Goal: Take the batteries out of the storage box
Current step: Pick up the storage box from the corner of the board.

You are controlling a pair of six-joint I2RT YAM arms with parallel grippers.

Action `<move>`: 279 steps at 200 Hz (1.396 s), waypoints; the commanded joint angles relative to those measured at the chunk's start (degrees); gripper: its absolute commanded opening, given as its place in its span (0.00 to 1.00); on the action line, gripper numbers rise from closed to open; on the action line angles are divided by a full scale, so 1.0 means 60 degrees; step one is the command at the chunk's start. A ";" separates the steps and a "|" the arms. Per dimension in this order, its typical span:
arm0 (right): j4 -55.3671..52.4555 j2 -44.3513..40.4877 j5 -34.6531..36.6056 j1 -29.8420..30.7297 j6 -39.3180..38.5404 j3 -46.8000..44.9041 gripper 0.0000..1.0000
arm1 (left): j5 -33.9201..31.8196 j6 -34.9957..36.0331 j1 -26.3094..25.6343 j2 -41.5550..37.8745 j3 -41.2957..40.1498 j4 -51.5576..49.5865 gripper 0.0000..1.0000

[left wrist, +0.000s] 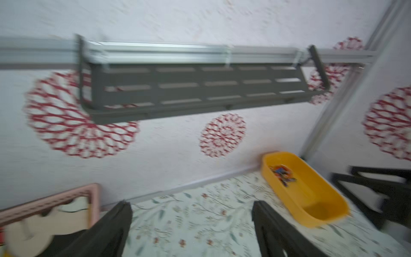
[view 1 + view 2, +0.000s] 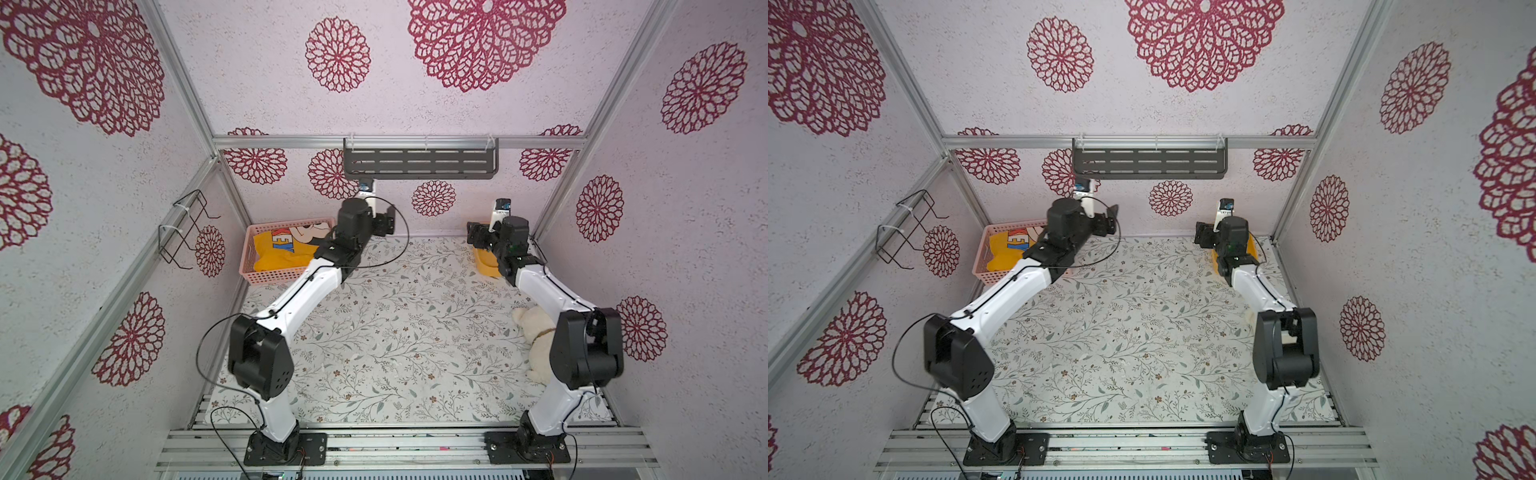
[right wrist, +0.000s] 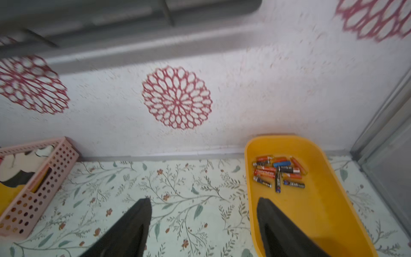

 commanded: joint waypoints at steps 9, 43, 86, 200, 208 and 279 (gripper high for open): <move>-0.4524 0.2736 -0.0021 -0.0484 -0.0118 0.3894 0.72 | 0.2531 -0.1560 -0.0340 0.1753 0.1599 -0.1609 0.86; -0.7796 0.6310 -0.0206 -0.0835 -0.0290 0.9581 0.64 | 0.3223 -0.2488 -0.0482 0.2229 0.1764 -0.1003 0.86; -0.7551 0.6930 -0.0623 -0.0890 -0.0531 0.9576 0.57 | 0.3067 -0.2570 -0.0469 0.1830 0.0743 -0.0958 0.86; -0.7826 0.6784 0.0445 -0.0329 -0.0883 0.8843 0.28 | 0.2855 -0.2707 -0.0471 0.1264 -0.0270 -0.1081 0.86; -0.7881 0.6681 0.0564 -0.0240 -0.0855 0.8763 0.26 | 0.2829 -0.2715 -0.0471 0.1230 -0.0316 -0.1119 0.86; -0.8144 0.5431 0.1033 0.0503 -0.0114 0.7397 0.08 | 0.2664 -0.2701 -0.0471 0.0622 -0.0929 -0.1630 0.85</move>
